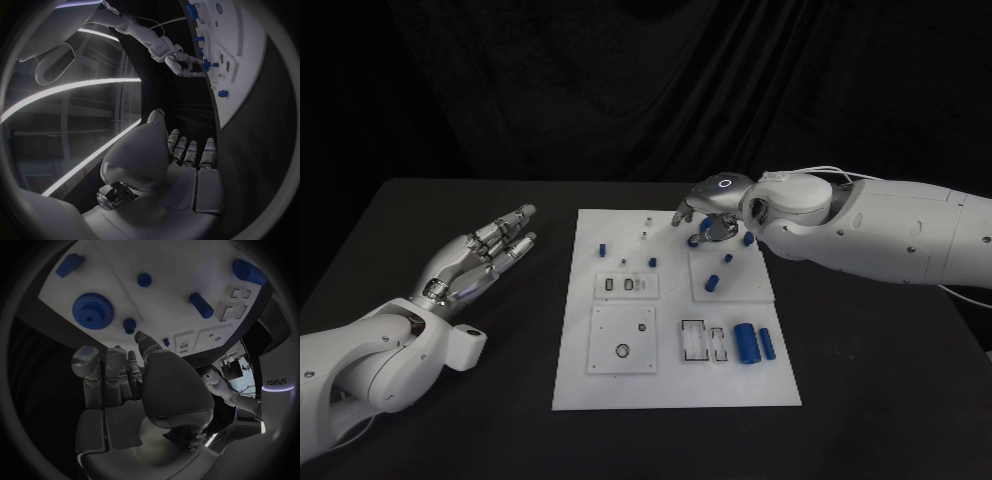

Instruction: Assemble the parts on the task board

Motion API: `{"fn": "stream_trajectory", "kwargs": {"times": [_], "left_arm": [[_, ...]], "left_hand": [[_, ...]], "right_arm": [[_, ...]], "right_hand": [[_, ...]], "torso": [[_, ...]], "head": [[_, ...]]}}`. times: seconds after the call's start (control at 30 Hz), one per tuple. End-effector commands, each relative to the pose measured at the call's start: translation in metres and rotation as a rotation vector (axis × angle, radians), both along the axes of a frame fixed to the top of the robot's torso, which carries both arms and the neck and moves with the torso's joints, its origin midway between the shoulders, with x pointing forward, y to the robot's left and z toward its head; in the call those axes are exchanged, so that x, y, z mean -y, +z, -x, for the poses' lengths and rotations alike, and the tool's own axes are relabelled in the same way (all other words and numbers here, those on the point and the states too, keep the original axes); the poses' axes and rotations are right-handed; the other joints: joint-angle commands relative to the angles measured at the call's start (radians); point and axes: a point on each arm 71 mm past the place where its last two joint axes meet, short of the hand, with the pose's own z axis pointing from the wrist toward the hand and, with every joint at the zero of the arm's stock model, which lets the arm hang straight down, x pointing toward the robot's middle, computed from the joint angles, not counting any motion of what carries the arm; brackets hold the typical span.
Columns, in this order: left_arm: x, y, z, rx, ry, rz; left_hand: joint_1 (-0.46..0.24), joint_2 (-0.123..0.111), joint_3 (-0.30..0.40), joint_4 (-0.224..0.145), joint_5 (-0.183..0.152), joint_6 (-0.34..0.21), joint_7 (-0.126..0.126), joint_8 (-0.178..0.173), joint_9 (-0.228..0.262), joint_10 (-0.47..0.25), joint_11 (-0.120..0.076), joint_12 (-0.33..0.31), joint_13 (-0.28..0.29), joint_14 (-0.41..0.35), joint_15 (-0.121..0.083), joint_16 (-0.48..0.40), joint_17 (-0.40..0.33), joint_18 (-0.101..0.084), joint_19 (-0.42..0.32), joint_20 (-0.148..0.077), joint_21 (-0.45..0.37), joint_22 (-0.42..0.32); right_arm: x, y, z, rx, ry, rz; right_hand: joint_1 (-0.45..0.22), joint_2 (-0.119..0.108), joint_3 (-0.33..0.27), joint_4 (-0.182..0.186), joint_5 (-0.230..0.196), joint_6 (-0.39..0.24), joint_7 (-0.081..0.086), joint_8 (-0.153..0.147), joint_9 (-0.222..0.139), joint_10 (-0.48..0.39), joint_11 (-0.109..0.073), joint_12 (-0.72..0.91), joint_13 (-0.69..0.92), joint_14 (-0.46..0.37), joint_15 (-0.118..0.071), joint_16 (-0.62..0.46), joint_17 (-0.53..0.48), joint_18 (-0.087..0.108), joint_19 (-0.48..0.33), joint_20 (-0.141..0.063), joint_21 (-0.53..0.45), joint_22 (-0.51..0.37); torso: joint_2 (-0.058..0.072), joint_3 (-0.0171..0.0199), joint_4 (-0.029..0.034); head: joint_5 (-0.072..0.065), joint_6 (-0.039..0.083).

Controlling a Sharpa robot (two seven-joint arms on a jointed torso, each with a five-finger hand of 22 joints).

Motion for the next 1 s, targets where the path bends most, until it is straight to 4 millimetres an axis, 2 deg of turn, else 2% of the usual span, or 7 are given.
{"fn": "stream_trajectory", "kwargs": {"times": [0.03,0.13,0.27,0.37,0.4,0.67,1.0], "left_arm": [[0.002,0.014,0.005,0.17,-0.042,0.094],[0.001,0.014,0.005,0.168,-0.043,0.094],[0.001,0.014,0.004,0.166,-0.043,0.093],[0.0,0.014,0.004,0.165,-0.043,0.092],[0.0,0.014,0.003,0.164,-0.044,0.092],[0.001,0.013,0.002,0.159,-0.049,0.091],[0.002,0.012,0.001,0.154,-0.056,0.093]], "left_hand": [[0.012,0.0,0.005,0.0,0.003,0.002,-0.006,0.006,0.0,0.002,0.005,0.004,0.001,0.001,0.003,0.006,0.0,0.019,-0.001,0.005,0.003,-0.001],[0.013,0.0,0.005,0.0,-0.026,0.001,-0.008,0.006,0.0,-0.001,0.007,0.004,0.001,0.001,0.006,0.006,0.0,0.019,-0.001,0.006,0.003,-0.001],[0.012,0.001,0.005,0.0,-0.028,0.001,-0.009,0.006,0.0,-0.001,0.008,0.004,0.001,0.001,0.006,0.006,0.0,0.019,-0.001,0.006,0.003,-0.001],[0.012,0.002,0.005,0.0,-0.061,0.0,-0.01,0.006,0.0,-0.003,0.008,0.004,0.001,0.002,0.008,0.006,0.0,0.019,-0.001,0.006,0.003,-0.001],[0.01,0.004,0.003,0.0,-0.094,-0.003,-0.012,0.005,0.0,-0.004,0.009,0.004,0.001,0.002,0.009,0.006,0.0,0.019,-0.001,0.007,0.004,-0.001],[0.01,0.004,0.003,-0.001,-0.097,-0.002,-0.012,0.005,0.0,-0.005,0.009,0.004,0.0,0.002,0.01,0.006,0.0,0.019,-0.001,0.007,0.004,-0.001],[0.013,0.005,0.004,-0.002,-0.098,-0.002,-0.011,0.005,0.0,-0.005,0.01,0.004,0.0,0.003,0.012,0.006,0.001,0.019,0.0,0.008,0.005,-0.001]], "right_arm": [[0.004,-0.004,0.0,-0.006,-0.019,0.019],[0.006,-0.005,0.002,-0.005,-0.02,0.016],[0.008,-0.005,0.004,-0.003,-0.019,0.01],[0.01,-0.005,0.005,-0.005,-0.02,0.01],[0.011,-0.005,0.005,-0.006,-0.022,0.01],[0.016,-0.008,0.005,-0.012,-0.033,0.014],[0.017,-0.014,0.002,-0.008,-0.022,0.003]], "right_hand": [[-0.002,-0.004,0.01,-0.001,0.0,0.014,0.003,0.009,0.004,0.001,-0.002,-0.005,0.003,0.009,-0.002,0.008,0.004,-0.008,0.009,0.0,0.006,0.007],[-0.005,-0.005,0.012,0.0,0.0,0.019,0.005,0.011,0.006,0.005,-0.001,-0.004,0.004,0.011,-0.001,0.01,0.007,-0.008,0.011,0.0,0.008,0.01],[-0.013,-0.006,0.012,0.003,-0.001,0.023,0.007,0.013,0.008,0.007,0.0,-0.005,0.005,0.015,-0.001,0.015,0.014,-0.009,0.013,0.0,0.011,0.016],[-0.022,-0.007,0.012,0.007,-0.001,0.025,0.008,0.012,0.009,0.009,0.001,-0.006,0.006,0.018,0.0,0.019,0.02,-0.01,0.016,0.0,0.014,0.022],[-0.026,-0.007,0.012,0.009,-0.001,0.025,0.008,0.012,0.009,0.009,0.001,-0.006,0.006,0.02,0.0,0.021,0.024,-0.011,0.018,0.0,0.017,0.025],[-0.029,-0.005,0.02,0.009,0.0,0.039,0.011,0.019,0.016,0.01,0.001,-0.009,0.009,0.023,0.0,0.026,0.03,-0.011,0.019,0.001,0.02,0.032],[-0.019,-0.001,0.049,-0.004,0.001,0.079,0.02,0.035,0.035,0.033,-0.001,-0.006,0.015,0.035,-0.002,0.048,0.061,-0.017,0.034,-0.001,0.04,0.067]], "torso": [[0.002,0.0003,-0.0006],[0.002,-0.0002,0.0006],[0.004,-0.0003,0.0012],[0.004,-0.0001,0.0014],[0.004,0.0,0.0015],[0.005,0.0026,0.0001],[0.005,0.0025,-0.0012]], "head": [[0.001,0.001],[0.001,0.0],[0.002,-0.002],[0.001,-0.002],[0.0,-0.002],[-0.002,-0.001],[0.001,-0.005]]}}
